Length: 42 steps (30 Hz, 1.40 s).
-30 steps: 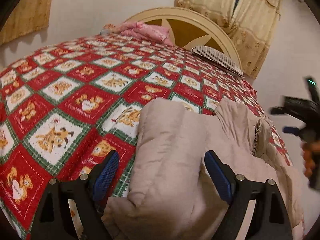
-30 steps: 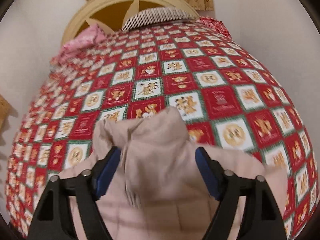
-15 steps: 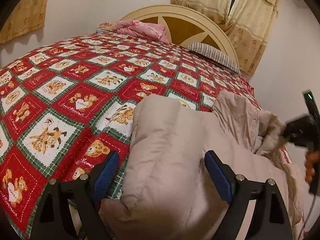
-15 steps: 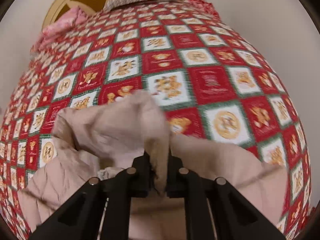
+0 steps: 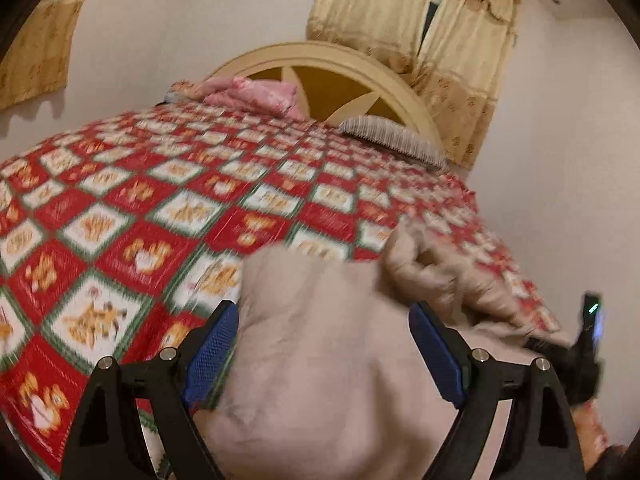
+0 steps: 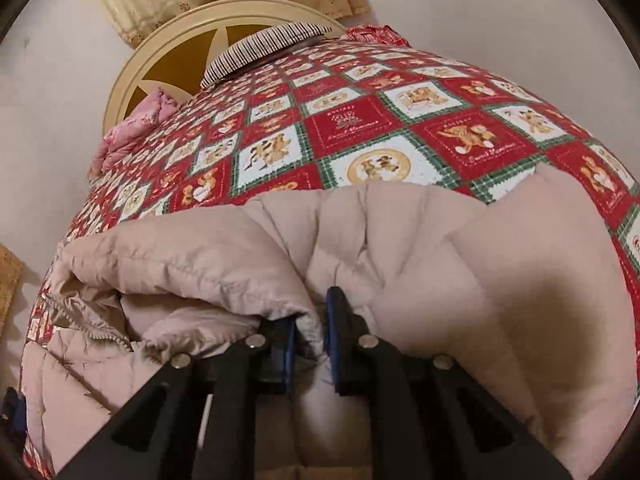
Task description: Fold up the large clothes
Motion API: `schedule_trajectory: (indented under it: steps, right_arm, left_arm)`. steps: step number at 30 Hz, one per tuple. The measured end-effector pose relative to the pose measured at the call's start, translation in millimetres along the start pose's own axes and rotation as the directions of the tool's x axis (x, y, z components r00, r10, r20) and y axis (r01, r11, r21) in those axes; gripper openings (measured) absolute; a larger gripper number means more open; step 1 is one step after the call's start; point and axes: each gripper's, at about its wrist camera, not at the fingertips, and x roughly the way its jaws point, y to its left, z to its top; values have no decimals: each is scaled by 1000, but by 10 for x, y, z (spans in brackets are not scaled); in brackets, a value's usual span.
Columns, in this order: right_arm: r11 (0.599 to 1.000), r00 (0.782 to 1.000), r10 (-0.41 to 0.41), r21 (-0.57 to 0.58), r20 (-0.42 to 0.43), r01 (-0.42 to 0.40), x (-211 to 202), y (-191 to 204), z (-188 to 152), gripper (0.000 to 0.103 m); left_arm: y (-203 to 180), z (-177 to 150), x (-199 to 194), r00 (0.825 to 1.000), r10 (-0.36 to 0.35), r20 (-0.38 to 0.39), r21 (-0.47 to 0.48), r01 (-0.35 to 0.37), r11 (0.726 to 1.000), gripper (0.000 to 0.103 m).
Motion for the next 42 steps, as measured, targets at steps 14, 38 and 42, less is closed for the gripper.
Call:
schedule_trajectory:
  steps: [14,38,42]
  right_arm:
    - [997,997,73,36,16,-74,3,-119,-17,16]
    - [998,987,39,48,157,-47,-457,-24,18,43]
    - [996,959,63,-73,276,-44,-785,391,212,49]
  left_arm:
    - [-540,187,1530,927,-106,-361,-169,46,984,47]
    - [-459,-385,1144,957,-120,-263,-112,93,989,6]
    - [-458,-378,1158,957,-126,-262,-119,97,988,6]
